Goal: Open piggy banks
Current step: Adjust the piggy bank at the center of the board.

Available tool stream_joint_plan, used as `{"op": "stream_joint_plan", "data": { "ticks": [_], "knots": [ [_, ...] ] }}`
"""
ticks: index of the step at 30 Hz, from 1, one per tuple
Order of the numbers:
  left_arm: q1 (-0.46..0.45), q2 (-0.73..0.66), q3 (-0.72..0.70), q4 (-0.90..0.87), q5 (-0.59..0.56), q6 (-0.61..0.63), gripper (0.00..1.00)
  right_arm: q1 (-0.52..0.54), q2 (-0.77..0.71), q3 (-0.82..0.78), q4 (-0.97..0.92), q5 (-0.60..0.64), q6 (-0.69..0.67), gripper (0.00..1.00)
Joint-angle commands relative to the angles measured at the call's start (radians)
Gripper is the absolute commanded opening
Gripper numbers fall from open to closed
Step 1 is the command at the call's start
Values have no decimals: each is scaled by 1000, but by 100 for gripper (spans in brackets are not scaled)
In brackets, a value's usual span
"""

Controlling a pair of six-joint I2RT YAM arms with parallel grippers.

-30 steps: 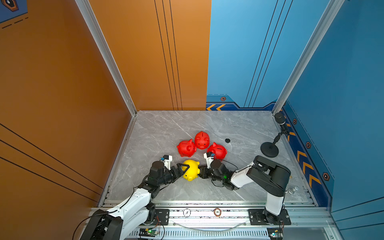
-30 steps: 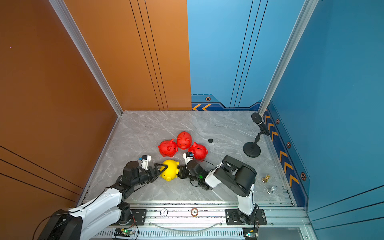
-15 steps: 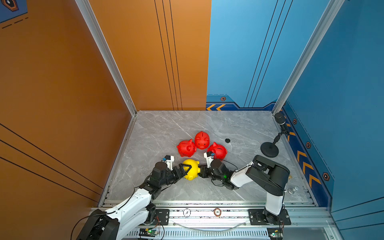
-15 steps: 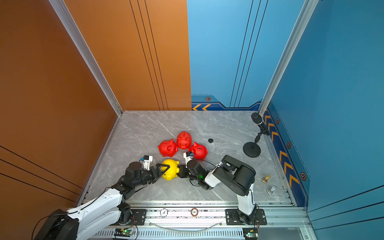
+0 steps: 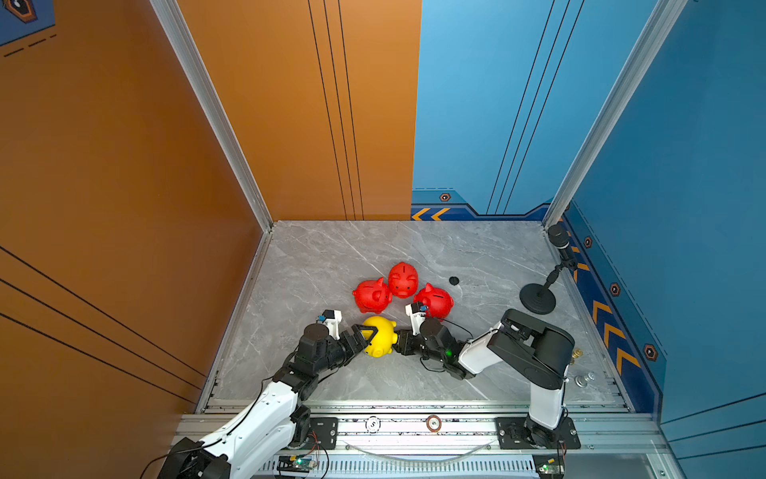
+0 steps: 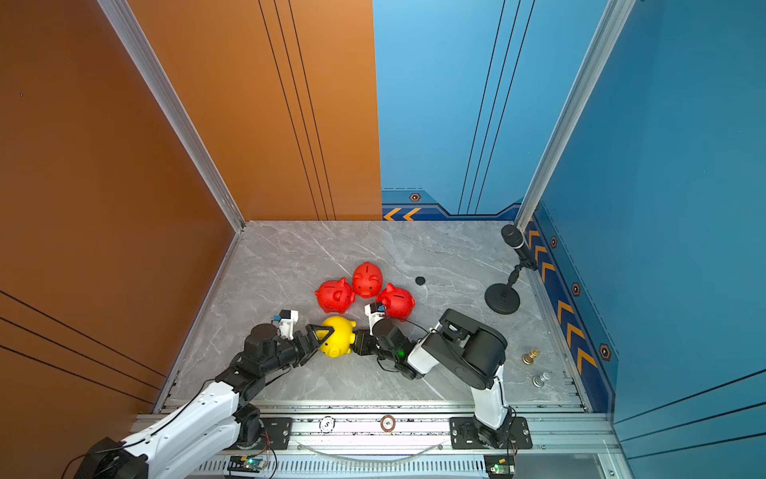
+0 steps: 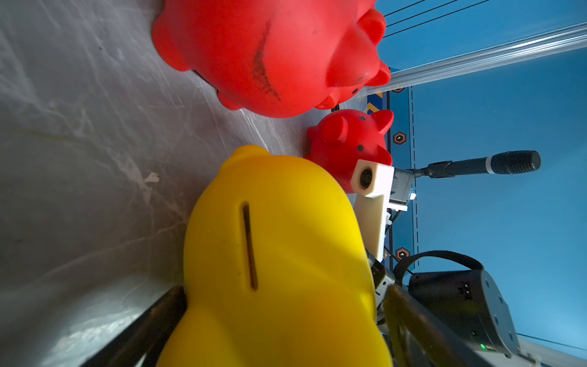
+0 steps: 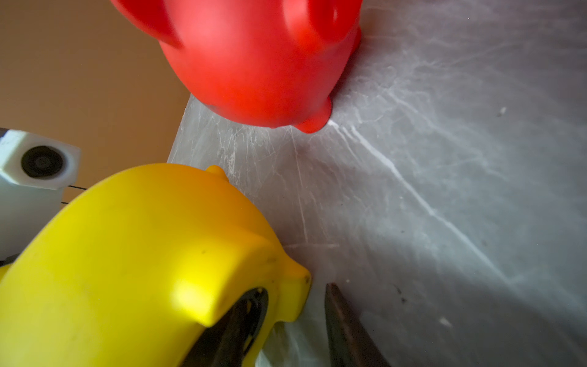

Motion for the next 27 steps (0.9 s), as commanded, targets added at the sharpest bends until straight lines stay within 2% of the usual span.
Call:
{"op": "stream_joint_plan", "data": {
  "ticks": [1,5,17,27],
  "knots": [
    [6,3,47,45,44,10,96,15,60,-25,-168,-21,-14,43],
    [6,19,55,51,38,7,100,19,64,-21,-165,-23,-18,43],
    [23,84,59,38,-15,-18,98,20,74,-15,-156,-33,-22,43],
    [29,78,70,-39,-73,-34,98,24,85,-10,-149,-37,-26,43]
  ]
}}
